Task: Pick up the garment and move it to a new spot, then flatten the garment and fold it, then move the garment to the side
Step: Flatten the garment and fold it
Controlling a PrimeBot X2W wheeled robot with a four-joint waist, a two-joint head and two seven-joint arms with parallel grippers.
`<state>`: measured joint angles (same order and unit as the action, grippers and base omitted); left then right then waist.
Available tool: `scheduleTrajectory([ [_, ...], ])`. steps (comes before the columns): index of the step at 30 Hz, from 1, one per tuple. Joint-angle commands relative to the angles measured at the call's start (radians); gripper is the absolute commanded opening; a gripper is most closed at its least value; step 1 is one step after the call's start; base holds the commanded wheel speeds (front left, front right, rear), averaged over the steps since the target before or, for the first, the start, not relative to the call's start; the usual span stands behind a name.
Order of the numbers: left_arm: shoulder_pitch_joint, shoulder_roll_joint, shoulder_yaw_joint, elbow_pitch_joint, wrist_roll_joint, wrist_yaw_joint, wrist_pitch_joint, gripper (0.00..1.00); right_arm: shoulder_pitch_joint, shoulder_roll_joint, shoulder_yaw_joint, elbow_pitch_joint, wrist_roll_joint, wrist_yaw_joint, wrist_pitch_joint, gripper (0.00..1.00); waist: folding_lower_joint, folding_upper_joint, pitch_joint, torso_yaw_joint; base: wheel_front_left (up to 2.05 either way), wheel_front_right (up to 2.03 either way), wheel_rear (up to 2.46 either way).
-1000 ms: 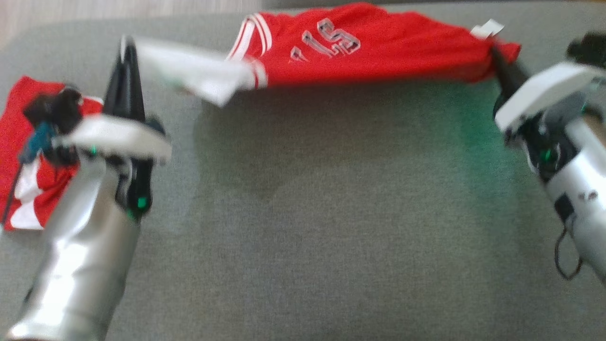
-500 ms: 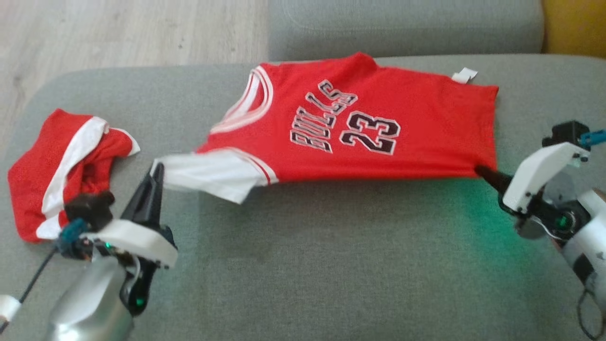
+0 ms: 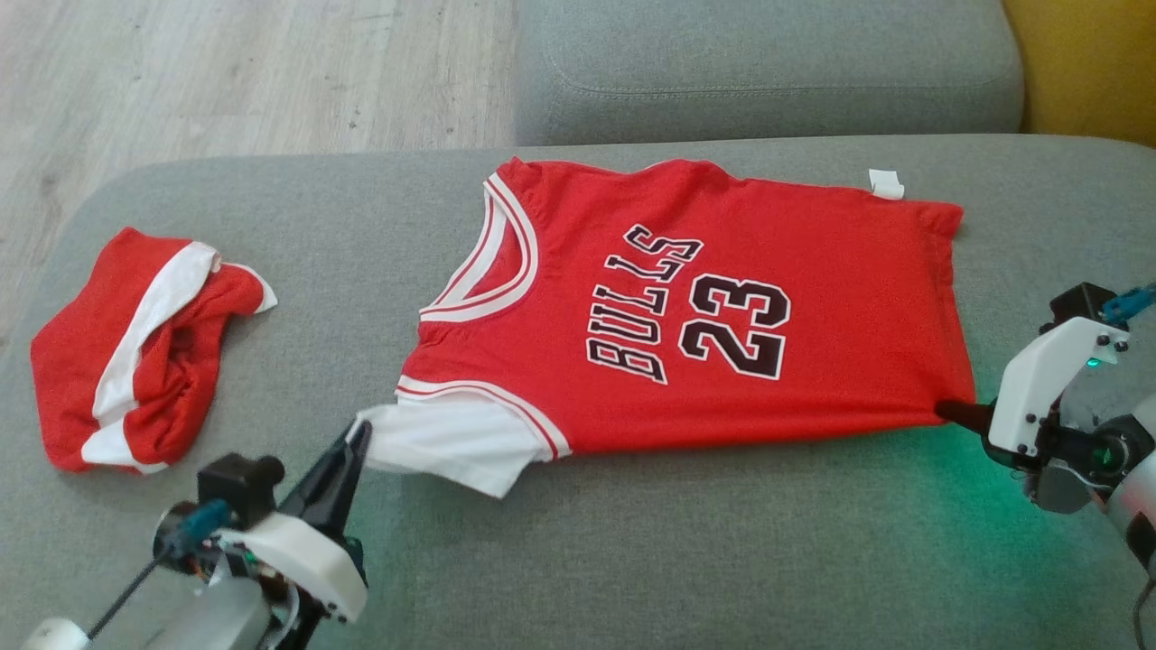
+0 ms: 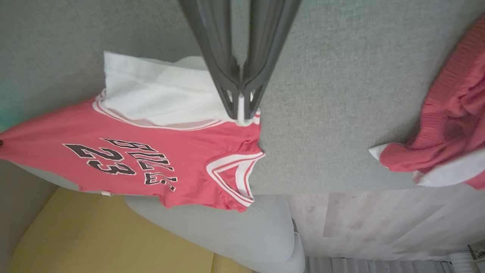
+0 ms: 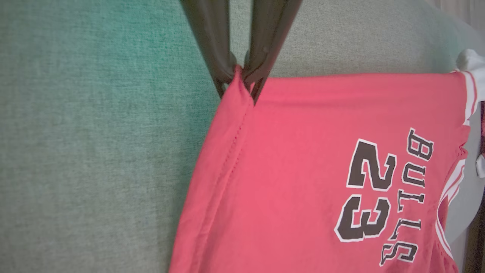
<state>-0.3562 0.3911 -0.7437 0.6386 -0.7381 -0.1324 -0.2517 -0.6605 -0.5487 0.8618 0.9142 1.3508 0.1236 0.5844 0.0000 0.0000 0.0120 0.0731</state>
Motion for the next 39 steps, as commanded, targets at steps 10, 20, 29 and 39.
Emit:
scheduleTrajectory([
  [10,-0.029,0.017,0.006,0.043,0.008,0.016,-0.006,1.00,0.005,-0.035,0.014,-0.024,-0.076,0.007,-0.113,1.00,0.0000,0.0000,0.001,-0.013,0.00,0.00,0.00],
  [20,0.008,-0.008,0.258,-0.167,0.093,0.117,-0.010,1.00,0.043,-0.066,-0.042,-0.172,-0.123,0.007,-0.404,1.00,0.0000,0.0000,-0.023,-0.050,0.00,0.00,0.00],
  [29,0.159,-0.153,0.544,-0.509,0.342,0.132,-0.010,1.00,0.100,-0.038,-0.150,-0.289,-0.285,0.007,-0.819,1.00,0.0000,0.0000,-0.026,-0.094,0.00,0.00,0.00],
  [39,0.314,-0.317,0.655,-0.544,0.505,0.055,-0.010,1.00,0.451,0.265,-0.753,-0.590,-0.871,0.007,-0.846,1.00,0.0000,0.0000,-0.018,-0.119,0.00,0.00,0.00],
])
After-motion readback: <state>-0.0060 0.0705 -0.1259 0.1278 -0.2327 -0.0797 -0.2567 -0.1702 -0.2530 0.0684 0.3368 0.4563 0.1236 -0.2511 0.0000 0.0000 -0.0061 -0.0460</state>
